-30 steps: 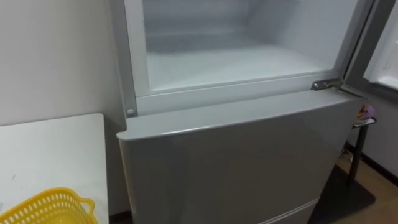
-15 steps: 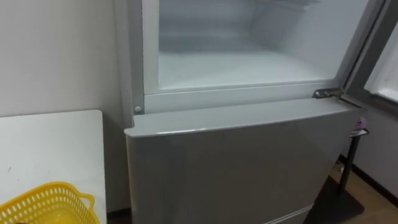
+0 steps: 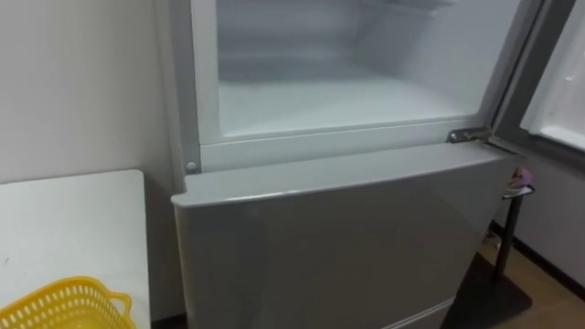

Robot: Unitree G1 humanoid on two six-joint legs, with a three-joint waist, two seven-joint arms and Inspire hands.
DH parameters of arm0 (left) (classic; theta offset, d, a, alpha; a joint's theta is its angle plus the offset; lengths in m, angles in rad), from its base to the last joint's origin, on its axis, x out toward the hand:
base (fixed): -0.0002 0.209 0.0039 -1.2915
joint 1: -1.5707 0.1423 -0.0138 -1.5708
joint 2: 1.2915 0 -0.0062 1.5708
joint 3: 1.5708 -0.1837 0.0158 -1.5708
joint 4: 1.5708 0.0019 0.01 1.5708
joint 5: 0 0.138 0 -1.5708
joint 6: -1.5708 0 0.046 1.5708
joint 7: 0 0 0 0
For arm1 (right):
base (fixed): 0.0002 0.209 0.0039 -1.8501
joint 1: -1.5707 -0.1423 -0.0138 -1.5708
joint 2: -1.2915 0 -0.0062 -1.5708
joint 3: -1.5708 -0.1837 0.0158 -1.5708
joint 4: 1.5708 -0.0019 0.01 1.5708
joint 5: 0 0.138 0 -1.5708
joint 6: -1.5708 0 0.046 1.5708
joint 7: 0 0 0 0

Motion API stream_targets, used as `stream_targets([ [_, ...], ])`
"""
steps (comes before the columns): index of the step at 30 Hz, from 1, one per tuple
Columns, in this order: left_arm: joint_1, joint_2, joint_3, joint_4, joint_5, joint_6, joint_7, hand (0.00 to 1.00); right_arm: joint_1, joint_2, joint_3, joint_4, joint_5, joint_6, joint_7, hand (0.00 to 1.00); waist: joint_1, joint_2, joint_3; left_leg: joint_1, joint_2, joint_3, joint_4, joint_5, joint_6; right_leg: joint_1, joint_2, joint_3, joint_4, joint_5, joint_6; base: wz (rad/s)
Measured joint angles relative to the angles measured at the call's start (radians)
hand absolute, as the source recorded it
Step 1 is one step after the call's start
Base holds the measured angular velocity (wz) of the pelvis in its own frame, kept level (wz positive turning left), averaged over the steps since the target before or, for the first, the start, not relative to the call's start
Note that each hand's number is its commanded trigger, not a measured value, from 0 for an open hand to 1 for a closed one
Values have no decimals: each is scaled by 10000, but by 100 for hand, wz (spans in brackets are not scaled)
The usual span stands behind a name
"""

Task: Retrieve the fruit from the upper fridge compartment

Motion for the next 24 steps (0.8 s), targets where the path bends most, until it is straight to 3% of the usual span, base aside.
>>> stream_targets([
  [6,35,-97,354,48,5,-26,-114,0,-194,2,435,-1140,-1621,345,-1340,0,-102,30,9,-135,-3,36,-7,7,-2,-235,-3,30,261,-60,-30,-3],
  [10,-15,-162,424,258,90,-255,-58,0,-178,3,1174,-2625,-2176,1022,-2849,0,-186,201,67,7,-3,298,-96,37,-2,-350,3,264,574,-152,-58,-20],
  [13,-215,-192,529,556,73,-353,68,0,-165,4,1704,-2975,-3663,1400,-3214,0,-215,262,110,12,-2,404,-80,36,-3,-484,11,385,765,-207,-48,-16],
  [17,-254,-208,517,858,8,-468,112,0,204,35,2310,-4321,-4834,2329,-3592,0,-239,344,158,-43,-20,610,-63,64,-11,-887,19,581,1238,-288,-53,-19],
  [24,-330,-307,59,997,-26,-857,550,0,320,86,3121,-5161,-4878,2434,-4177,0,-135,350,158,41,-13,590,-32,154,-128,-1189,30,597,1865,-534,-172,-6],
])
